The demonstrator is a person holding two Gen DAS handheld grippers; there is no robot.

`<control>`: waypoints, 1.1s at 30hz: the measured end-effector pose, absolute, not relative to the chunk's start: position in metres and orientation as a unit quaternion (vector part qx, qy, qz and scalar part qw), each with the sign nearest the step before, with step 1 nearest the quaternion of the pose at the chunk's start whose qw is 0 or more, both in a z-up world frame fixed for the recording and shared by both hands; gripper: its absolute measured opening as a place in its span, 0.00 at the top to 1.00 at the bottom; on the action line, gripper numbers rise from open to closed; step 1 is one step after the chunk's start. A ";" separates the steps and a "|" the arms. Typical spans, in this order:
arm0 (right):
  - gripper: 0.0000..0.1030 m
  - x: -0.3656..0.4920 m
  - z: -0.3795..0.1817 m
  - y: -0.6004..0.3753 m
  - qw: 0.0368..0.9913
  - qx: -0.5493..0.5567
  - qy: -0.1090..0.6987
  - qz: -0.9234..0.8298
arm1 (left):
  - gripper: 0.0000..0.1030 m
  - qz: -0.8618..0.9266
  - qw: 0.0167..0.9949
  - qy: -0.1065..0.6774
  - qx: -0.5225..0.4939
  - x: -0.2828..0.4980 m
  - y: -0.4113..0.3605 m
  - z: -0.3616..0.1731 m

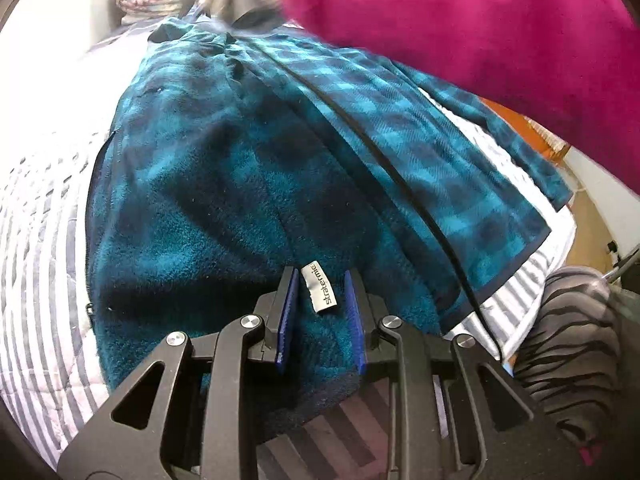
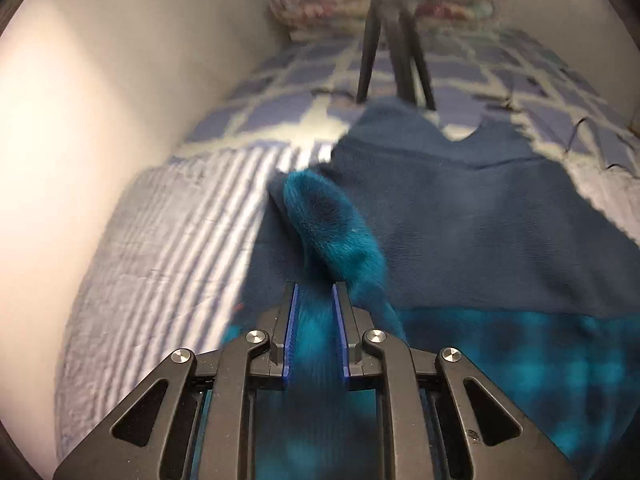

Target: Fold large clothes

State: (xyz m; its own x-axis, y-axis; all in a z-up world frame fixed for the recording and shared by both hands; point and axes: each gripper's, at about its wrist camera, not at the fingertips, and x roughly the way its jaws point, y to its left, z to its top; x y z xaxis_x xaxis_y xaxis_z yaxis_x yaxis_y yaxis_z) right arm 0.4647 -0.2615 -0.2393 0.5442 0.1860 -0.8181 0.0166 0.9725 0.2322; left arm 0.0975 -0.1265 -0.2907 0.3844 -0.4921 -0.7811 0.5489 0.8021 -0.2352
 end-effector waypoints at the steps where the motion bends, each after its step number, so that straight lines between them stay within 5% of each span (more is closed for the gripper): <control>1: 0.85 0.456 -0.231 -0.265 0.874 0.114 0.470 0.051 | 0.79 -0.314 0.832 0.457 0.020 0.097 -0.122 -0.284; 12: 0.74 0.256 -0.075 -0.320 0.908 0.073 0.409 0.055 | 0.79 -0.289 0.862 0.416 -0.035 0.075 -0.075 -0.227; 14: 0.65 0.211 -0.062 -0.334 0.914 0.062 0.399 0.037 | 0.79 -0.294 0.857 0.422 -0.038 0.072 -0.076 -0.223; 21: 0.62 0.091 -0.073 -0.395 0.903 0.040 0.424 -0.057 | 0.79 -0.320 0.851 0.416 -0.012 0.069 -0.102 -0.200; 25: 0.60 0.038 -0.092 -0.440 0.889 0.068 0.439 -0.110 | 0.64 -0.346 0.845 0.407 0.012 0.077 -0.127 -0.183; 33: 0.60 -0.041 -0.150 -0.538 0.848 0.179 0.458 -0.197 | 0.64 -0.361 0.828 0.429 -0.007 0.099 -0.157 -0.185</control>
